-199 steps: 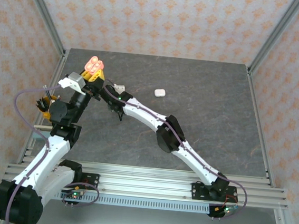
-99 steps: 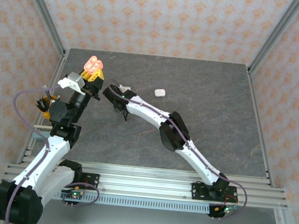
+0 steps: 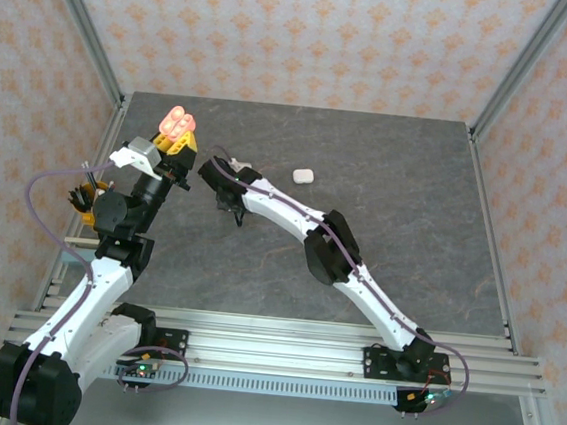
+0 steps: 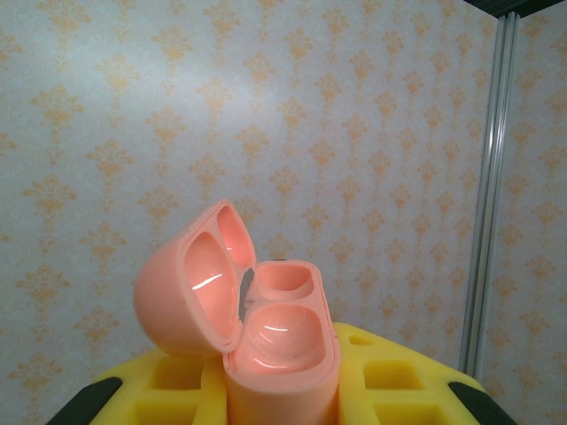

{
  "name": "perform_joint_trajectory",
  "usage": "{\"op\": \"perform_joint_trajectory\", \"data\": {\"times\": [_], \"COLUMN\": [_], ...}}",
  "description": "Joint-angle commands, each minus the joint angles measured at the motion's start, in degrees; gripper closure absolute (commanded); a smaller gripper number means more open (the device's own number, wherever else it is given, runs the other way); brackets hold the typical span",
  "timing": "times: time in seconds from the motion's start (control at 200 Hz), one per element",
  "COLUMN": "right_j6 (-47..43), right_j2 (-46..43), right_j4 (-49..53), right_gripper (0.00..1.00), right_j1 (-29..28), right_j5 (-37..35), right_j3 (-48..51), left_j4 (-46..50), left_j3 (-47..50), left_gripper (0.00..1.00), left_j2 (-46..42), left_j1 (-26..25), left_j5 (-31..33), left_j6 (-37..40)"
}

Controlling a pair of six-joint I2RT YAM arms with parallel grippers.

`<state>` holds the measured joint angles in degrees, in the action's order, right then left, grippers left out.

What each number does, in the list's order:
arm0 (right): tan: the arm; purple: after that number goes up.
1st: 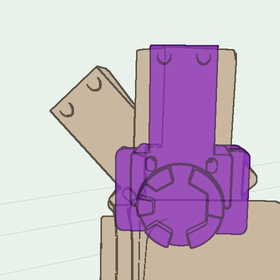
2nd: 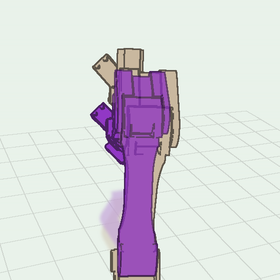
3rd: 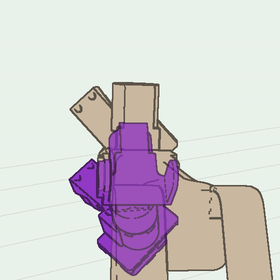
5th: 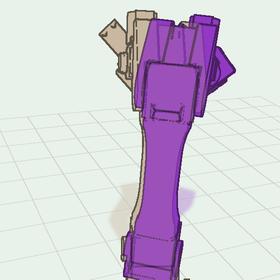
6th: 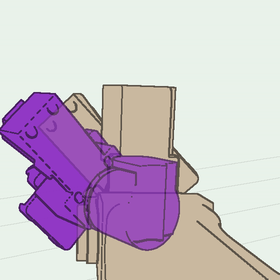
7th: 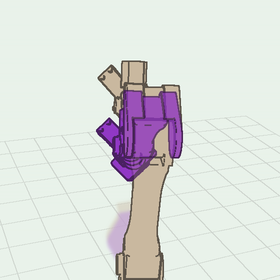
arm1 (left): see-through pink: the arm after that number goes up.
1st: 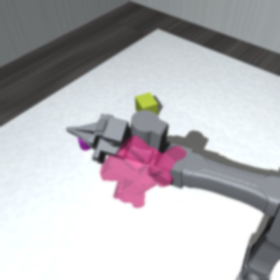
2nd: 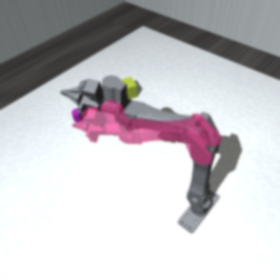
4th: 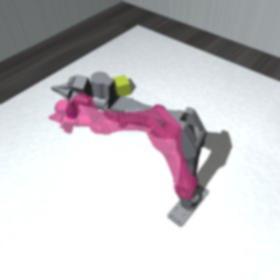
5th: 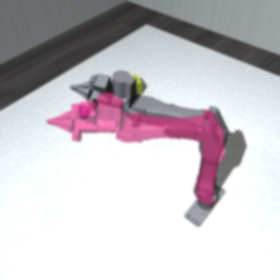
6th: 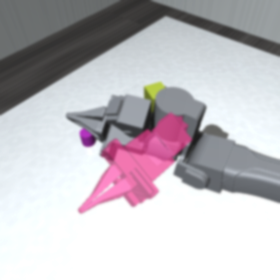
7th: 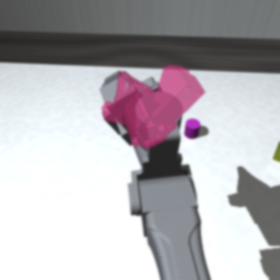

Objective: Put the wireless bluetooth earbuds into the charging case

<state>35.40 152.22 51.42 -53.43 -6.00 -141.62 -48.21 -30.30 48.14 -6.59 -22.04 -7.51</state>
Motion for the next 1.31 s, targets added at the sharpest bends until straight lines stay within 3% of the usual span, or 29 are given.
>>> {"op": "perform_joint_trajectory", "data": {"times": [0.0, 0.47, 1.301], "right_j6": [1.67, 3.13, 2.53], "right_j2": [1.96, 6.06, 7.46], "right_j4": [3.34, 6.23, 6.30], "right_gripper": [0.53, 0.56, 0.76], "right_j1": [-0.54, -1.65, -0.71], "right_j5": [-1.13, -6.32, -6.15], "right_j3": [-3.21, -6.91, -7.16], "left_j4": [-1.10, -1.28, -0.22], "left_j3": [-0.98, -0.55, -1.15], "left_gripper": [1.00, 1.00, 1.00], "left_j2": [-0.15, -0.24, 0.11], "left_j1": [0.44, 0.44, 0.48], "left_j5": [0.11, 0.33, 0.06], "left_j6": [-0.13, -0.40, -0.19]}}
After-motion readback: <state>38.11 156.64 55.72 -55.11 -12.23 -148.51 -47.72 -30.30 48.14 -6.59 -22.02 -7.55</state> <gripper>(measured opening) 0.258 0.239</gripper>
